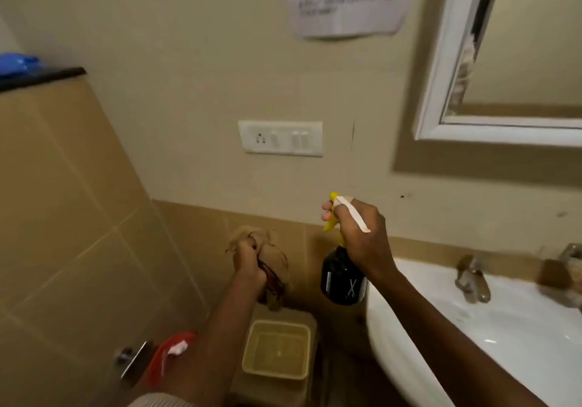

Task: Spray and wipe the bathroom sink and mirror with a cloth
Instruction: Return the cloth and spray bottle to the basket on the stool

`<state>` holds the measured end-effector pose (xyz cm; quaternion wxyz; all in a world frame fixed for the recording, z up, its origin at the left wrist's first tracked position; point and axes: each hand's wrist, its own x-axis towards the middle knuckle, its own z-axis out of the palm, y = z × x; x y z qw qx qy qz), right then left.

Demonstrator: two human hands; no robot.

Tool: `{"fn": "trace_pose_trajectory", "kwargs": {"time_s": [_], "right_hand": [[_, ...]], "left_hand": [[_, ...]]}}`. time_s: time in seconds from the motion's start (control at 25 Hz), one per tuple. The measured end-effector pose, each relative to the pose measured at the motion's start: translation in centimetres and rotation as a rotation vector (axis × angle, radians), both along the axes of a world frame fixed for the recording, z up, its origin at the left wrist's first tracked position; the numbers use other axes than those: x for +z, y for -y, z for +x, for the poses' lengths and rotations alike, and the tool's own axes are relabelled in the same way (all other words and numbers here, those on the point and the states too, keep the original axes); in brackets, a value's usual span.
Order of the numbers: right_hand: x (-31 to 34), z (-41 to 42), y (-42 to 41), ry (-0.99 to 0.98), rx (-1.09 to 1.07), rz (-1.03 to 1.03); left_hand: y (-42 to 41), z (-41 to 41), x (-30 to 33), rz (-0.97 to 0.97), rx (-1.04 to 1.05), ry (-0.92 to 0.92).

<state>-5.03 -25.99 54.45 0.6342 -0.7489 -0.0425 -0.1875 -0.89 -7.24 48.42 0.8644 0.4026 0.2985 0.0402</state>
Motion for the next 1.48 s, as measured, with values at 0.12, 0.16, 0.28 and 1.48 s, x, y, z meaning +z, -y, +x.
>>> {"fn": "trace_pose_trajectory", "kwargs": {"time_s": [0.12,0.16,0.28,1.48], "right_hand": [[-5.1,0.9,-3.8,0.002,-0.062,-0.05],[-6.9,1.2,-5.0,-0.007,-0.079,-0.07],[-12.3,1.9,-7.8,-0.056,-0.126,-0.137],[-45.0,4.2,-13.0,-0.73,-0.257,-0.481]], "left_hand": [[-3.7,1.1,-5.3,0.218,0.015,-0.122],[-4.7,1.4,-7.3,0.278,-0.016,-0.144],[-6.9,1.9,-12.3,0.398,-0.109,-0.202],[-8.7,4.1,-42.3,1.238,-0.705,-0.279]]}}
